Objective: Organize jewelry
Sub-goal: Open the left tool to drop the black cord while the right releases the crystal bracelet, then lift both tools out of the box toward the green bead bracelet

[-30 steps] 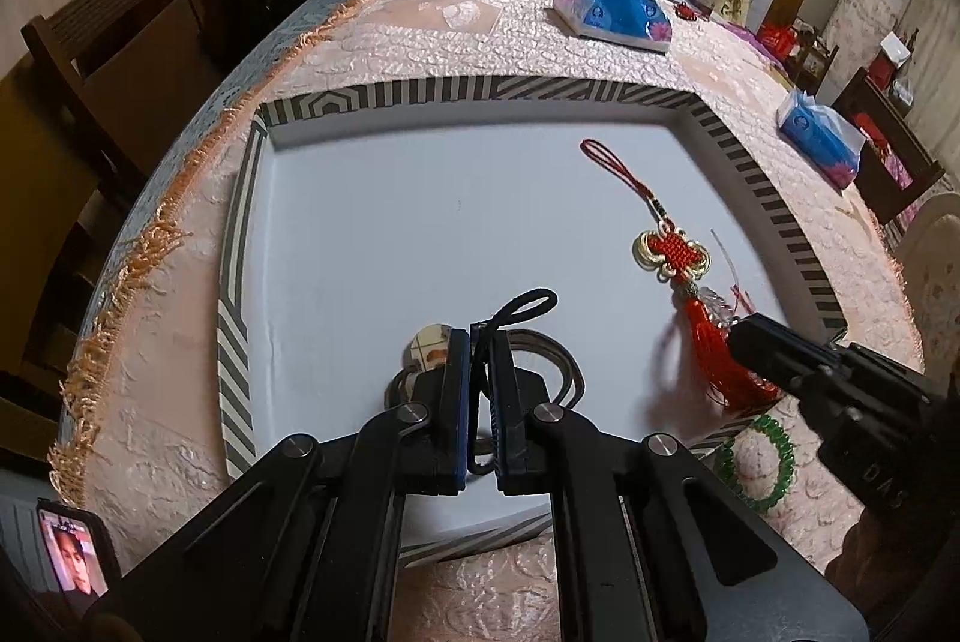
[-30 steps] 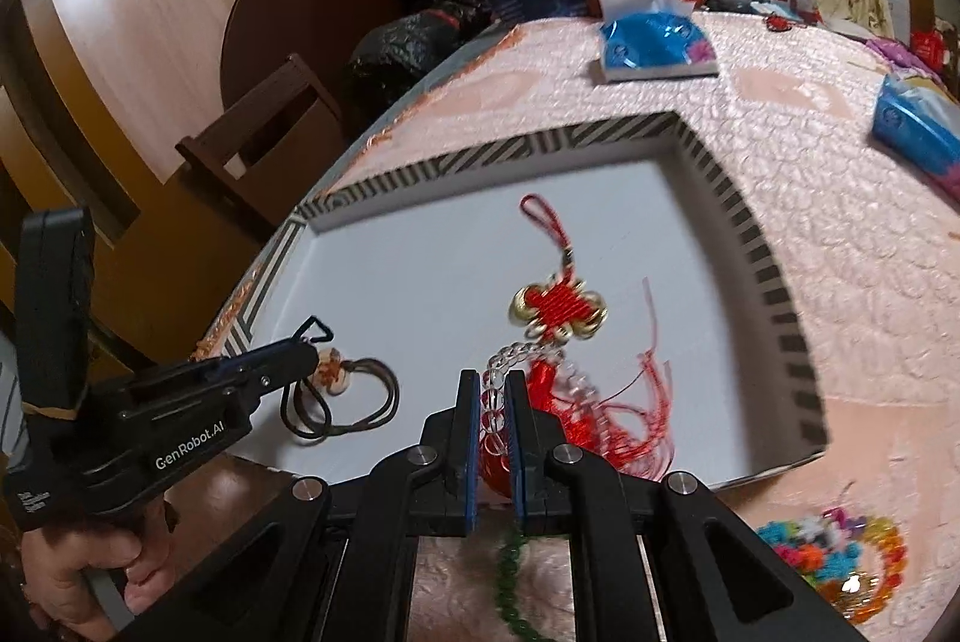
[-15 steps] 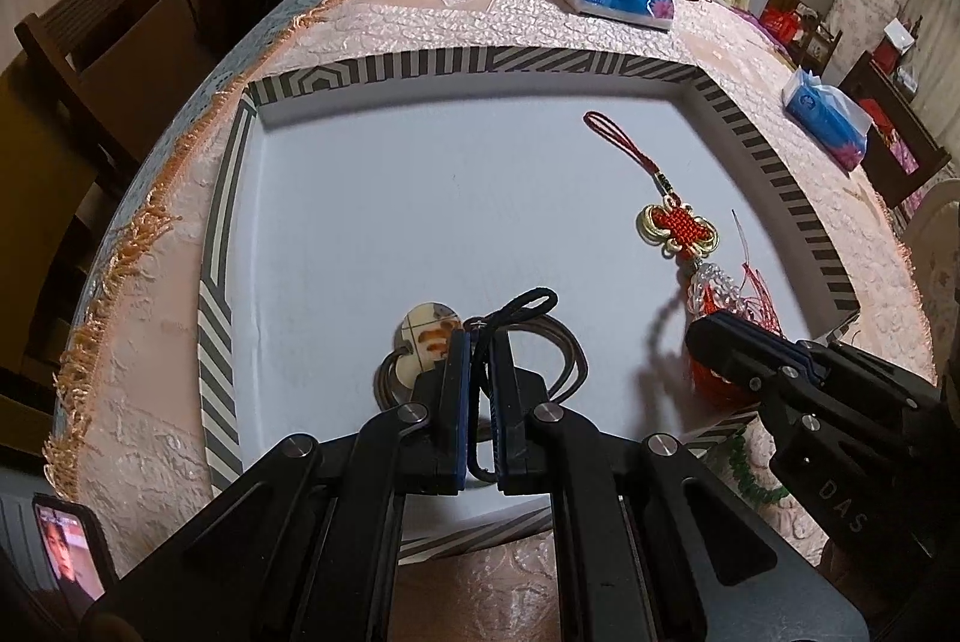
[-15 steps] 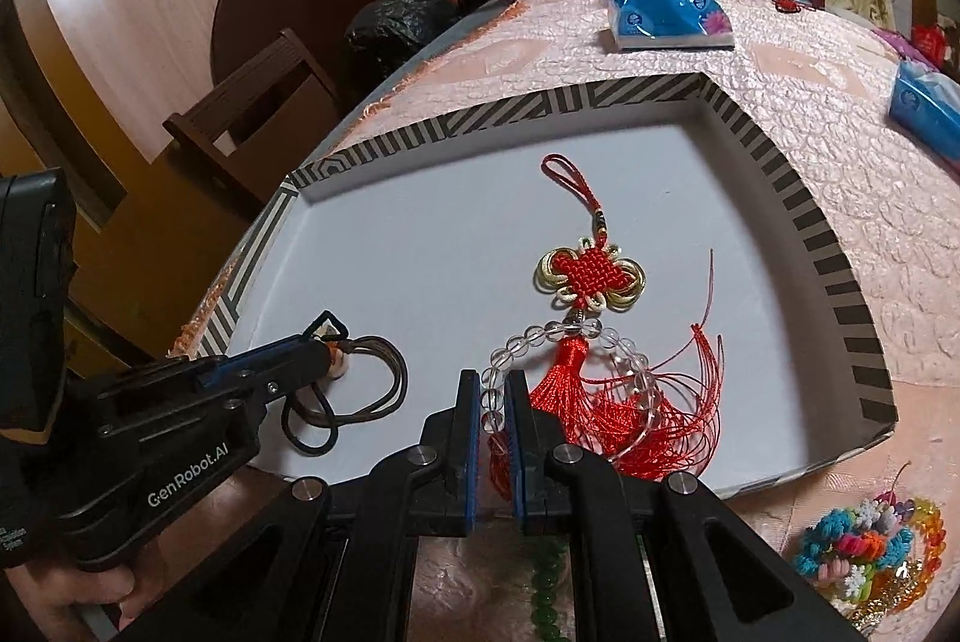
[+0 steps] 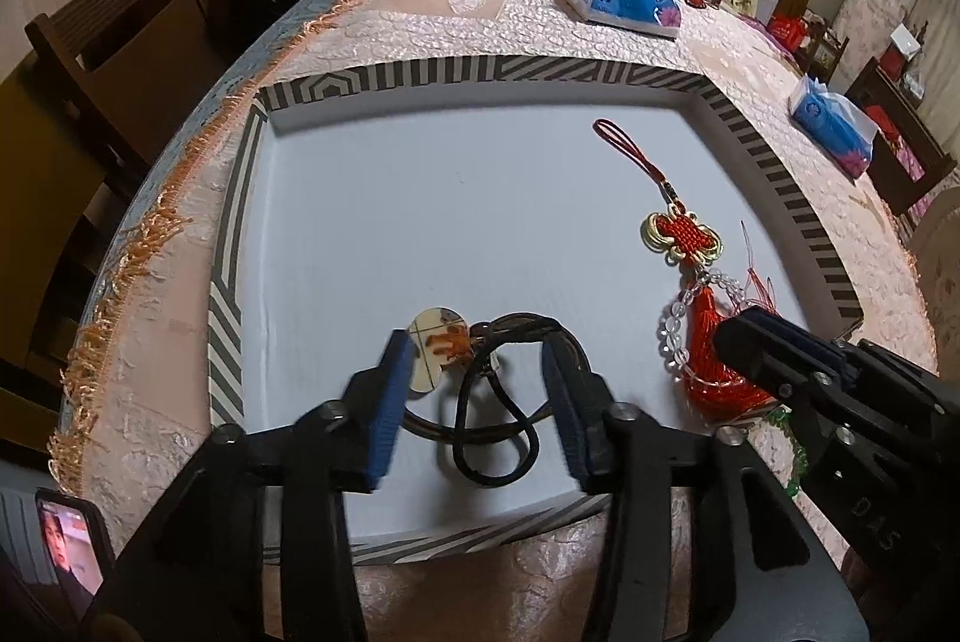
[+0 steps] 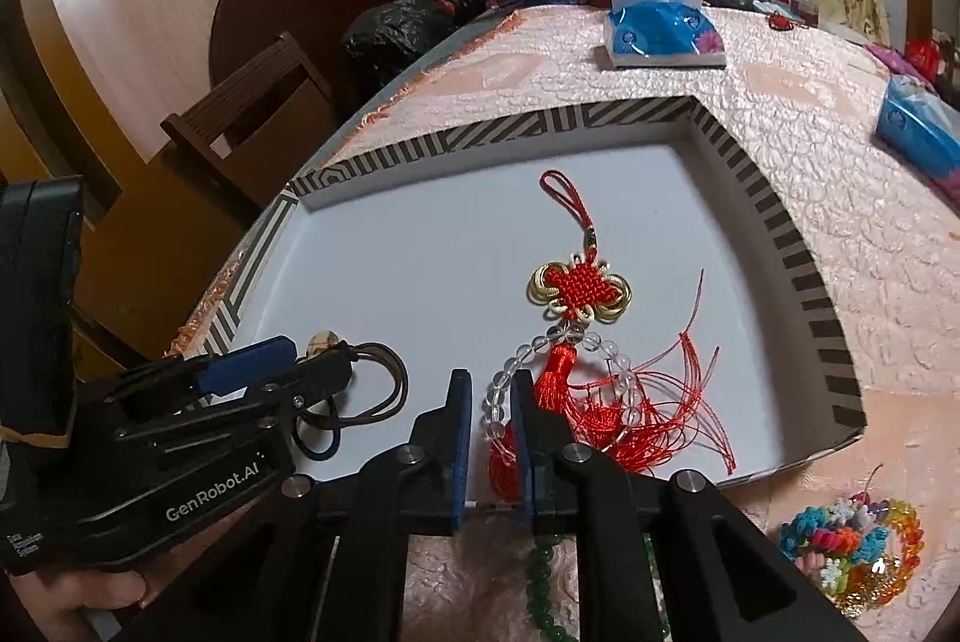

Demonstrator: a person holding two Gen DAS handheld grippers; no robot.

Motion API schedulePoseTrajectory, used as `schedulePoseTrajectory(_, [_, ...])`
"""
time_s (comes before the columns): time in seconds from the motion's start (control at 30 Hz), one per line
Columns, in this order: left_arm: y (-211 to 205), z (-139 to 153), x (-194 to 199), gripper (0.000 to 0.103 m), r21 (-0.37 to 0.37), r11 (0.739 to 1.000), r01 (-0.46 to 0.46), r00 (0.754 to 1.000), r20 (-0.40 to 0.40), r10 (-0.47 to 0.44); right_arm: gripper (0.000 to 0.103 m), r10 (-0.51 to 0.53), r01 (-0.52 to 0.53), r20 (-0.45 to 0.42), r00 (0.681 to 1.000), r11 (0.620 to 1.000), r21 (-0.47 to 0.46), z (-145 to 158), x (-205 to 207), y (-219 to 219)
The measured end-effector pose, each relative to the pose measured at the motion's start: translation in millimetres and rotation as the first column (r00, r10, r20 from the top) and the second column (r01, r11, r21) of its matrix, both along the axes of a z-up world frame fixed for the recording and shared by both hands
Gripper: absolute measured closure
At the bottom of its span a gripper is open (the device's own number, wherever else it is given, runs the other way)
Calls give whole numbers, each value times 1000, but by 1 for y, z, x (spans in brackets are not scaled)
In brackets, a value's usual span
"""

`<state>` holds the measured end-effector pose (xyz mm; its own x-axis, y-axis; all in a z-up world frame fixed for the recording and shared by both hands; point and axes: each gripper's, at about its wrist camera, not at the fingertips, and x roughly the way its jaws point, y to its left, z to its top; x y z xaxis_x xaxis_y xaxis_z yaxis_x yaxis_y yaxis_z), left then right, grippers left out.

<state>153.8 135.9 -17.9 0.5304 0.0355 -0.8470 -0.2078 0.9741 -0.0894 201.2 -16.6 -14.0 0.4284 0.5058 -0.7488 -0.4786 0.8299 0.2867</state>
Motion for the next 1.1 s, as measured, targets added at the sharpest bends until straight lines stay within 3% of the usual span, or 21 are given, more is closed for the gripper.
schedulePoseTrajectory(0.13, [3,2,-2,50,2,1000,-16,1000,11,16,63,-13,14,51,999,1000,-17,9,-5,-5])
schedulePoseTrajectory(0.17, [3,3,-2,50,1,1000,-19,1000,13,19,62,-20,21,65,998,1000,-18,13,-7,-7])
schedulePoseTrajectory(0.47, [0,11,-12,48,-2,1000,-21,999,42,21,62,-49,55,132,990,998,-43,36,-25,-45])
schedulePoseTrajectory(0.7, [-9,22,-24,48,8,1000,-2,996,86,1,60,-116,132,193,974,989,-71,42,-59,-109])
schedulePoseTrajectory(0.8, [-19,25,-32,48,15,1000,19,995,101,-21,60,-162,190,212,964,975,-116,31,-75,-143])
schedulePoseTrajectory(1.1, [-67,44,-77,48,21,991,130,970,206,-131,60,-284,298,112,952,943,-148,-20,-94,-209])
